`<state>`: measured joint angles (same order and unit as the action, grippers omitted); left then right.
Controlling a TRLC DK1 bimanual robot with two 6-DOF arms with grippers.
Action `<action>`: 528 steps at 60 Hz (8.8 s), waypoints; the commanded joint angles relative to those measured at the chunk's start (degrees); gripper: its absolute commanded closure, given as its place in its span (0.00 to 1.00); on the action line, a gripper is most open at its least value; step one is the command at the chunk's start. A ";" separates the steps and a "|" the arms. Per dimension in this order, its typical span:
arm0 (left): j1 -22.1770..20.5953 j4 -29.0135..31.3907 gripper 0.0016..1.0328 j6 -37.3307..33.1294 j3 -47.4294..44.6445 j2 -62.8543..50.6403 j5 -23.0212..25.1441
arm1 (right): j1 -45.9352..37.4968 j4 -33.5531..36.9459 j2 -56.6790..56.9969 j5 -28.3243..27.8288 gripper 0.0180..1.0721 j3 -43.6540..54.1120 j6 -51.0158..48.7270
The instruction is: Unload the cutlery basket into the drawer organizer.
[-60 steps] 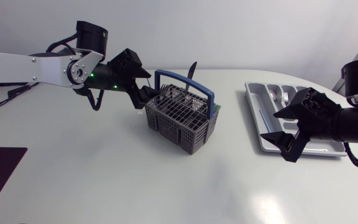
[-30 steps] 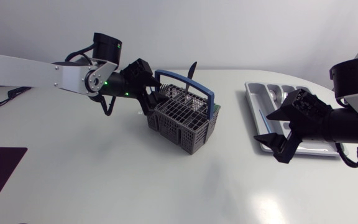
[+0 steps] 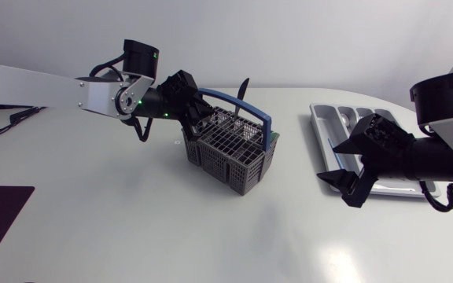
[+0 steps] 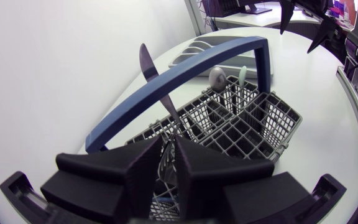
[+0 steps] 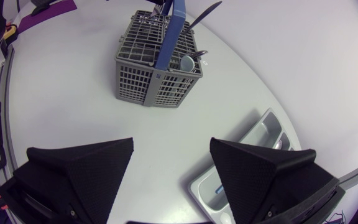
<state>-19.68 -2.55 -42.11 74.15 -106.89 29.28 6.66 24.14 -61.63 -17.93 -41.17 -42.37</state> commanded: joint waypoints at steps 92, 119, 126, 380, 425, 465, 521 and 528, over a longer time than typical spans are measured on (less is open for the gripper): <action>2.19 -13.10 0.86 -2.63 -15.61 17.86 5.97 | 13.65 0.91 -1.66 3.26 0.16 -3.22 8.44; 5.88 -15.73 0.86 -5.27 -16.14 18.82 11.68 | 27.97 -12.98 -19.94 10.29 0.16 -13.24 20.40; 6.85 -16.79 0.86 -6.06 -16.76 18.82 13.35 | 29.64 -15.18 -25.39 10.90 0.16 -16.75 22.24; -16.88 -0.53 0.15 31.38 4.51 23.57 -15.48 | 18.04 -18.69 1.77 8.97 0.91 -1.99 27.16; -4.58 3.95 0.15 16.18 -0.59 20.14 -15.74 | -24.32 -13.07 -16.33 -6.76 0.91 -16.66 21.54; -2.38 2.19 0.15 15.39 -4.89 20.93 -14.25 | -31.35 -15.44 -41.56 -6.24 0.91 -33.98 21.45; -1.68 2.28 0.15 15.56 -6.03 22.69 -13.11 | -31.97 -12.80 -57.29 -2.19 0.91 -46.28 22.95; -1.68 2.37 0.15 15.65 -6.03 22.78 -13.11 | -31.44 -12.80 -58.08 -0.87 0.91 -46.37 23.74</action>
<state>-21.76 0.16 -25.58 69.67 -85.49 15.99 -25.19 10.61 -118.08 -19.51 -86.04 -19.70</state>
